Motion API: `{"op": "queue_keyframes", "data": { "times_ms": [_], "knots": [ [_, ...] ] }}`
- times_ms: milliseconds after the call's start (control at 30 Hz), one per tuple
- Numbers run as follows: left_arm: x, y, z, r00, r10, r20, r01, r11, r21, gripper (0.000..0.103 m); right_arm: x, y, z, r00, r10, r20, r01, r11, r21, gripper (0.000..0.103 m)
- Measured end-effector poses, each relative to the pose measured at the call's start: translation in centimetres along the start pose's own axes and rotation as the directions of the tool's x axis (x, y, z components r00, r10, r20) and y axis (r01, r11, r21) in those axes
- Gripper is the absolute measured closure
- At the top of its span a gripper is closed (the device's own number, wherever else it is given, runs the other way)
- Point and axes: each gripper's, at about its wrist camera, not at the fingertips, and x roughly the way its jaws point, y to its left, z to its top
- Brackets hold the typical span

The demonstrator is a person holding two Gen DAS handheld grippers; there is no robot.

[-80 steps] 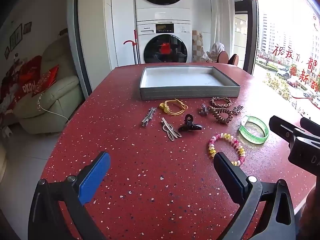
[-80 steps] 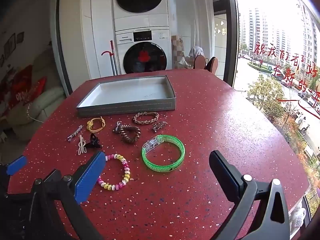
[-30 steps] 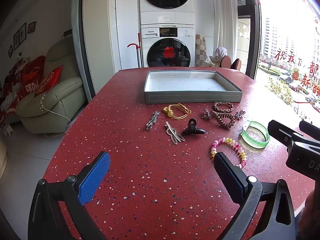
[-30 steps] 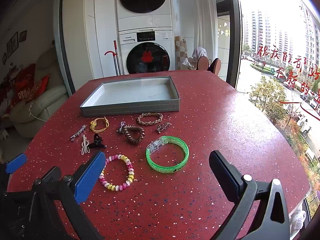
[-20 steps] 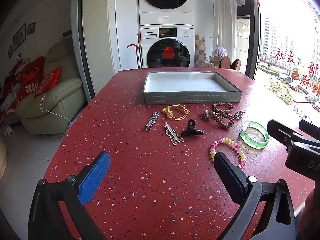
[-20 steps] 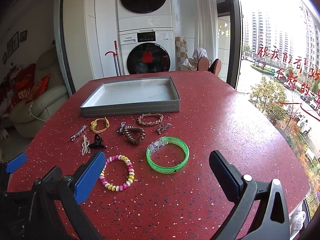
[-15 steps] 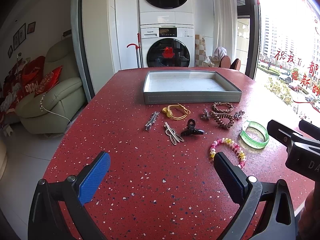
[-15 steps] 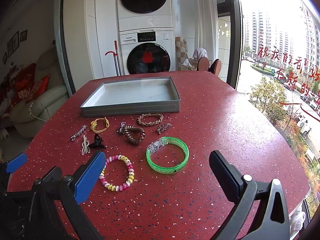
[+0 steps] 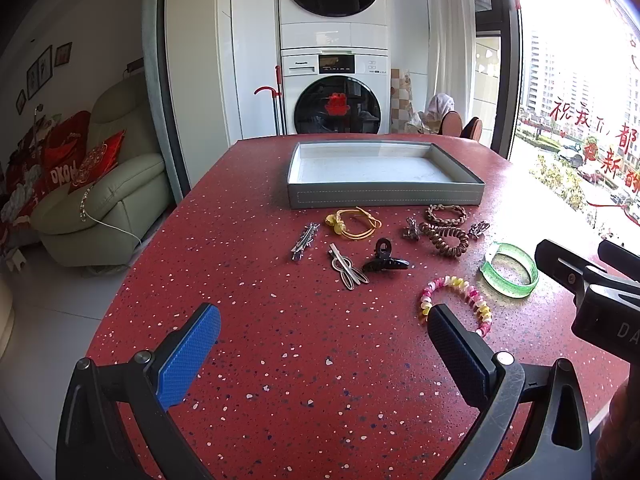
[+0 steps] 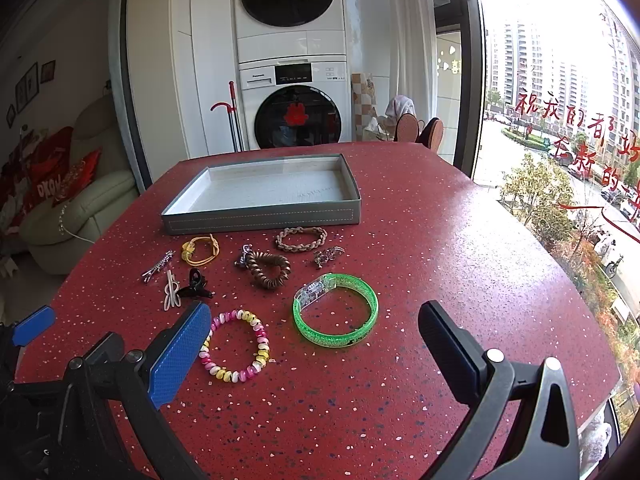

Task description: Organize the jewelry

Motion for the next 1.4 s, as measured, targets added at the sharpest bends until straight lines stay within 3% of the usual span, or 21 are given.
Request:
{"op": "queue_keyframes", "data": {
  "times_ms": [1400],
  "knots": [
    [1.0, 0.7, 0.5, 0.999, 0.0, -0.047, -0.001, 1.0, -0.02, 0.0, 0.4, -0.5, 0.0, 1.0, 0.008, -0.015, -0.007, 1.0, 0.006, 0.0]
  ]
}}
